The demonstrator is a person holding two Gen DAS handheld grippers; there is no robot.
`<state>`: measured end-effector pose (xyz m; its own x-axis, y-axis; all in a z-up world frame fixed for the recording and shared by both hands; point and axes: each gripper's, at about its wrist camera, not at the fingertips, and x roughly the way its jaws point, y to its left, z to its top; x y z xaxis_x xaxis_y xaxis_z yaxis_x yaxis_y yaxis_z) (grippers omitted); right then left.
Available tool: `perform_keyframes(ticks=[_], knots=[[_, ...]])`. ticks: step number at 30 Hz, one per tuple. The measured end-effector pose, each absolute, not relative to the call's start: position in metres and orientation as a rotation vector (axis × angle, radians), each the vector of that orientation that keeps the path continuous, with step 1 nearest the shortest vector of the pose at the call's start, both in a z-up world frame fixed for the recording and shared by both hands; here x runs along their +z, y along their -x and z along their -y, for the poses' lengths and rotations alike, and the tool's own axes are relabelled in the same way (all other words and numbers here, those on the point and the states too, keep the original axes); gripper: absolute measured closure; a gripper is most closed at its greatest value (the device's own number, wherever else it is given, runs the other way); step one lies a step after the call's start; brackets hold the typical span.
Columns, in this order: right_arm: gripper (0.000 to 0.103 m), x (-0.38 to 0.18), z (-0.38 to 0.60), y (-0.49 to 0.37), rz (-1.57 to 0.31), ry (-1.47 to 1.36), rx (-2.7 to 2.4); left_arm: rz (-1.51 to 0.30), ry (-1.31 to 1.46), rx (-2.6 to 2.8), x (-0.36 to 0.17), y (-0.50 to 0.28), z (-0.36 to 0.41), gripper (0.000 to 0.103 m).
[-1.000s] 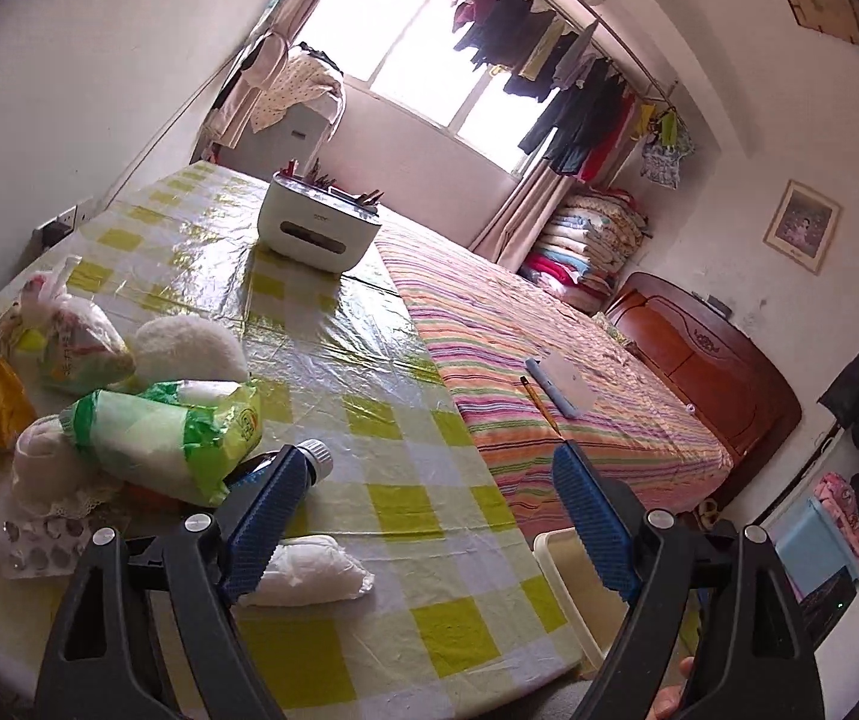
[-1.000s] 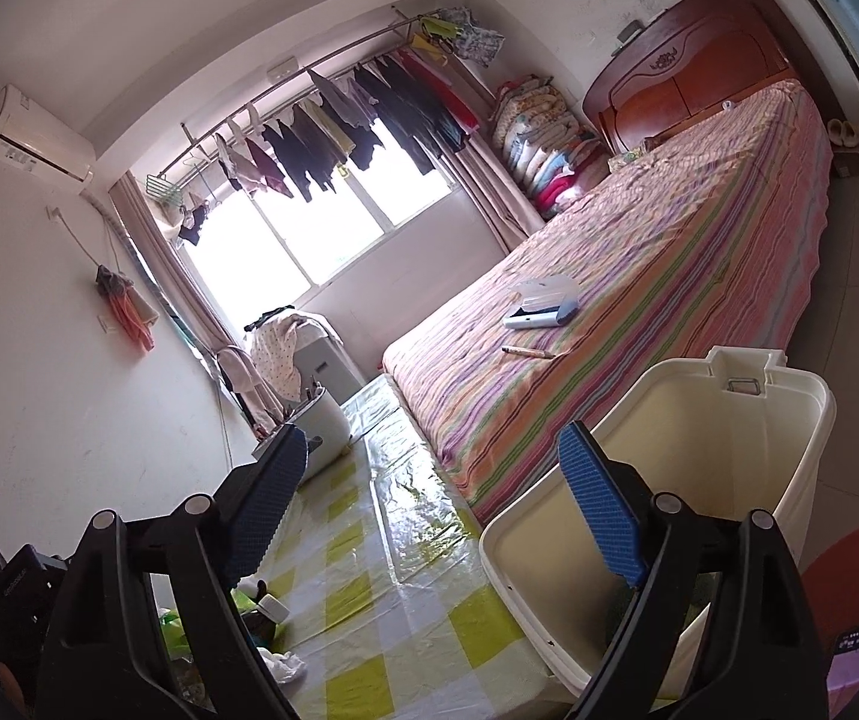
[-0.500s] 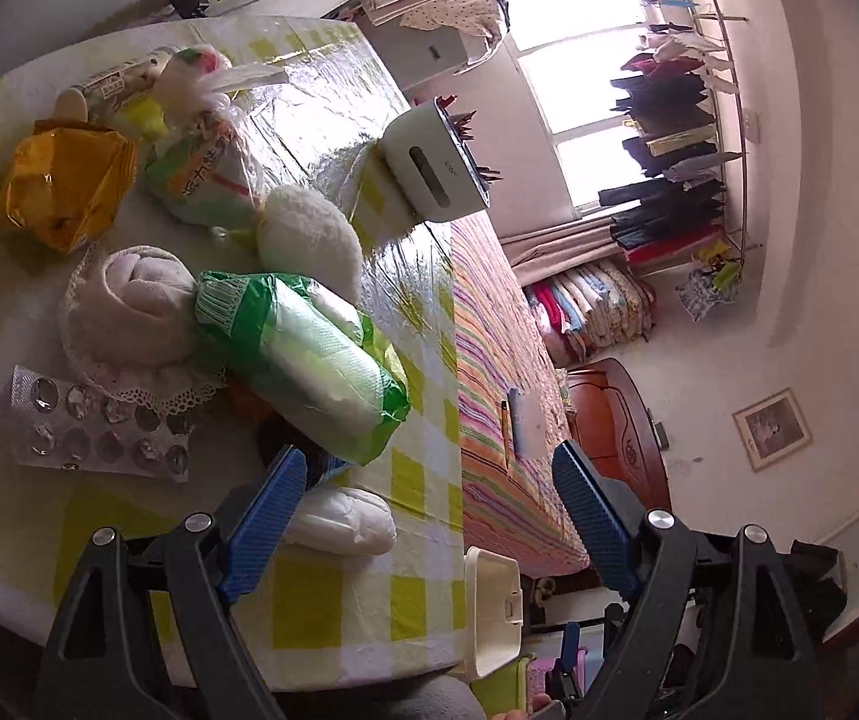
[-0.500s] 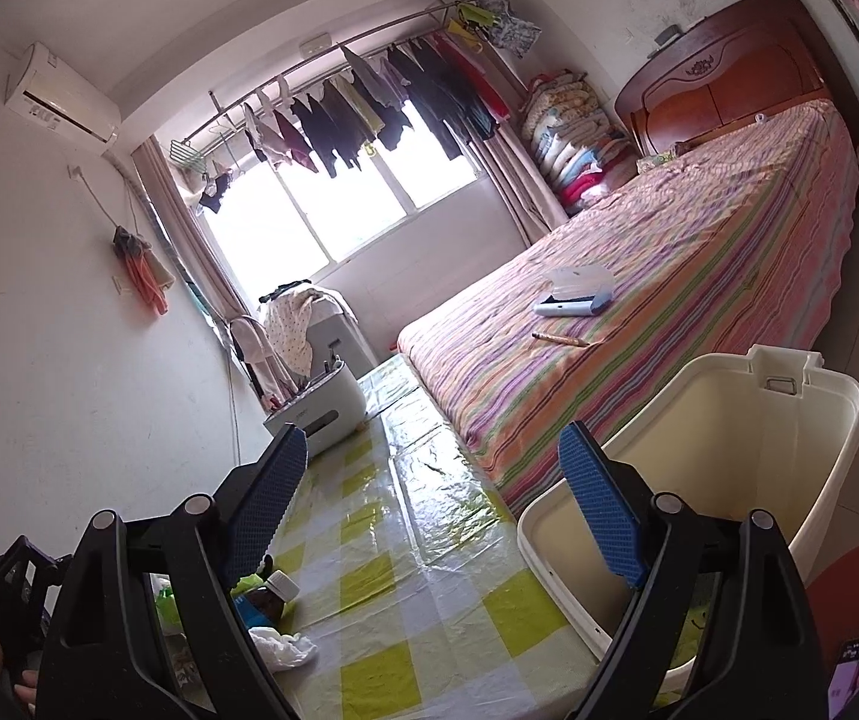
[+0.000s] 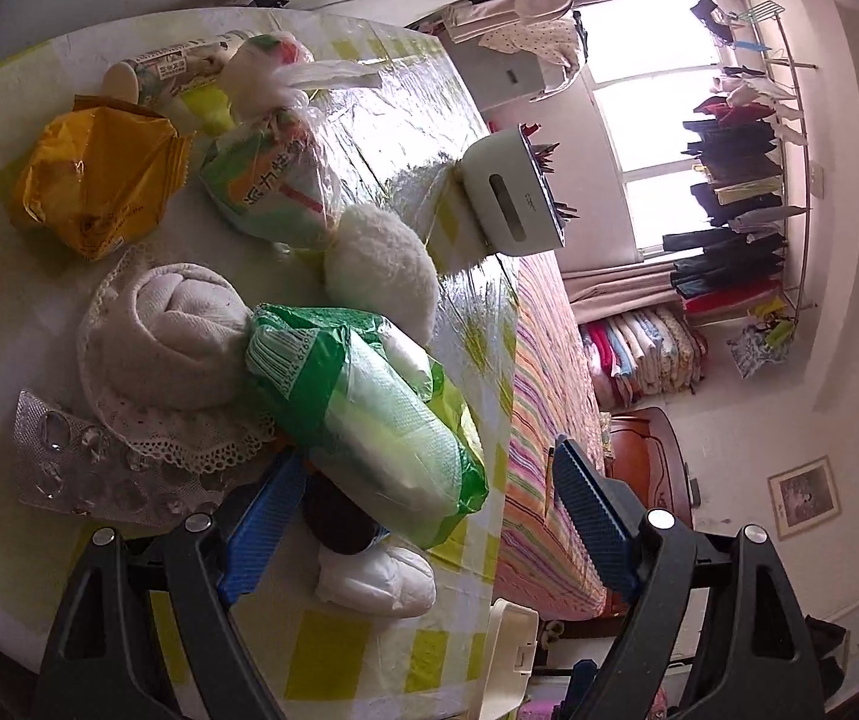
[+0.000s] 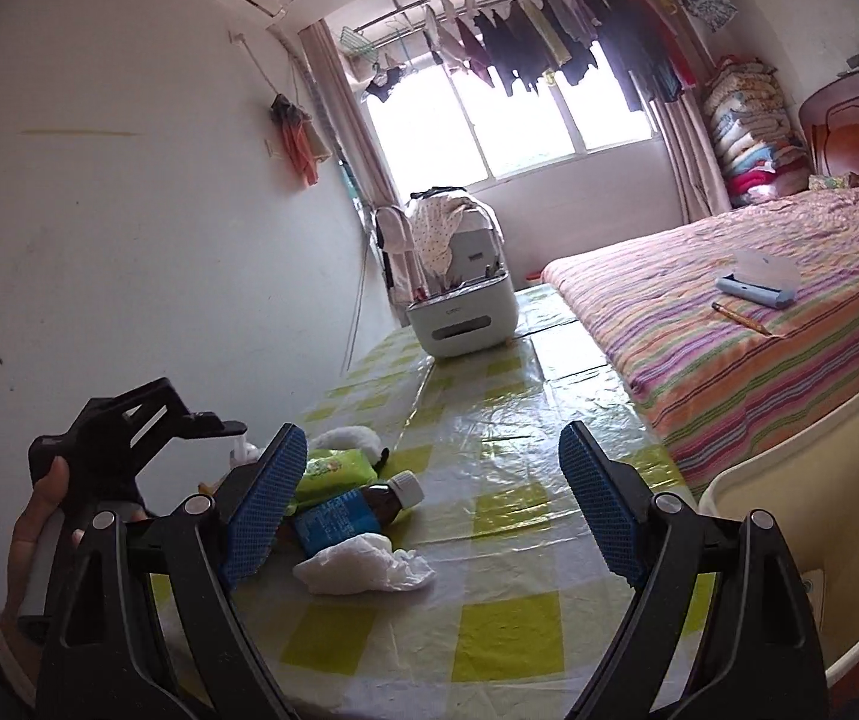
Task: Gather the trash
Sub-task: 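Grasp the green plastic packet with the left gripper while the right gripper grasps white tissue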
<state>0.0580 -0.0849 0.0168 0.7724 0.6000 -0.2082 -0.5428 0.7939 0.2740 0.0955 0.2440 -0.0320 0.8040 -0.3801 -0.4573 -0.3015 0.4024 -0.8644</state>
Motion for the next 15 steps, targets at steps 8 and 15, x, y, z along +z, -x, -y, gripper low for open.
perform_keyframes(ticks=[8,15], knots=[[0.018,-0.008,0.023,-0.088,-0.53,-0.125,0.795,-0.678,1.218,-0.015,-0.043,-0.102,-0.255,0.022],[0.018,-0.022,-0.007,-0.117,-0.655,-0.077,0.815,-0.709,1.259,-0.042,-0.056,-0.11,-0.259,0.058]])
